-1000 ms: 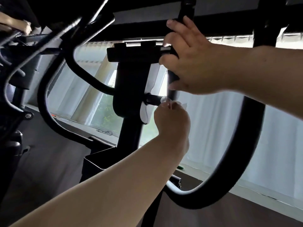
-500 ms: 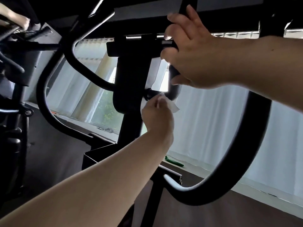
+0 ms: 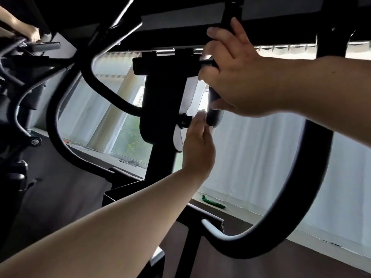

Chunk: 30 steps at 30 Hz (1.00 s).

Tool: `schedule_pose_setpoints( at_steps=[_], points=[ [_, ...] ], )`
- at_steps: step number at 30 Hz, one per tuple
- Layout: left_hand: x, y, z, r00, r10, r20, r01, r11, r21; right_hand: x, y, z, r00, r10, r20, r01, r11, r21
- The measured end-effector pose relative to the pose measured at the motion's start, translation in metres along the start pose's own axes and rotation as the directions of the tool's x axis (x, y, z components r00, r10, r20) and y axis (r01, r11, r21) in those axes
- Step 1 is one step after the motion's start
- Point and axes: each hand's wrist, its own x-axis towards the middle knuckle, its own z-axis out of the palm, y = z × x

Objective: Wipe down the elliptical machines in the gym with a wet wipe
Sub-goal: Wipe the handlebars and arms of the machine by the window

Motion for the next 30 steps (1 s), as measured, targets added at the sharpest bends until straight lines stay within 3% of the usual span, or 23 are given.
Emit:
schedule_pose_setpoints(
  at_steps=[1,4,9,16,19,23,30],
  points=[
    [0.000,-0.004,-0.004,1.000,0.008,0.010,-0.008,1.000,0.002,0.000,0.000,0.000,1.000,0.004,0.003,-0.004,1.000,-0.001],
    [0.004,-0.017,-0.012,0.990,0.022,-0.141,-0.011,0.997,0.079,0.000,-0.002,0.000,1.000,-0.010,0.006,0.010,1.000,-0.009],
    [0.015,-0.022,-0.018,0.899,-0.210,-0.385,0.220,0.975,-0.019,0.001,-0.003,0.000,0.999,-0.030,-0.015,0.030,0.999,-0.026],
    [0.021,-0.030,0.006,0.945,-0.206,-0.256,0.211,0.977,-0.005,0.000,-0.003,0.002,0.999,-0.030,-0.039,0.028,0.999,-0.046],
    [0.023,-0.036,-0.009,0.904,-0.278,-0.325,0.312,0.948,0.059,0.001,-0.004,0.004,0.999,-0.027,-0.047,0.025,0.999,-0.048],
    [0.034,-0.034,-0.016,0.924,-0.162,-0.347,0.207,0.973,0.099,0.000,-0.005,0.006,0.999,-0.012,-0.051,0.009,0.999,-0.045],
    [0.029,-0.035,-0.015,0.921,-0.161,-0.354,0.257,0.935,0.243,-0.001,-0.008,0.006,0.999,-0.005,-0.045,0.003,1.000,-0.031]
  ],
)
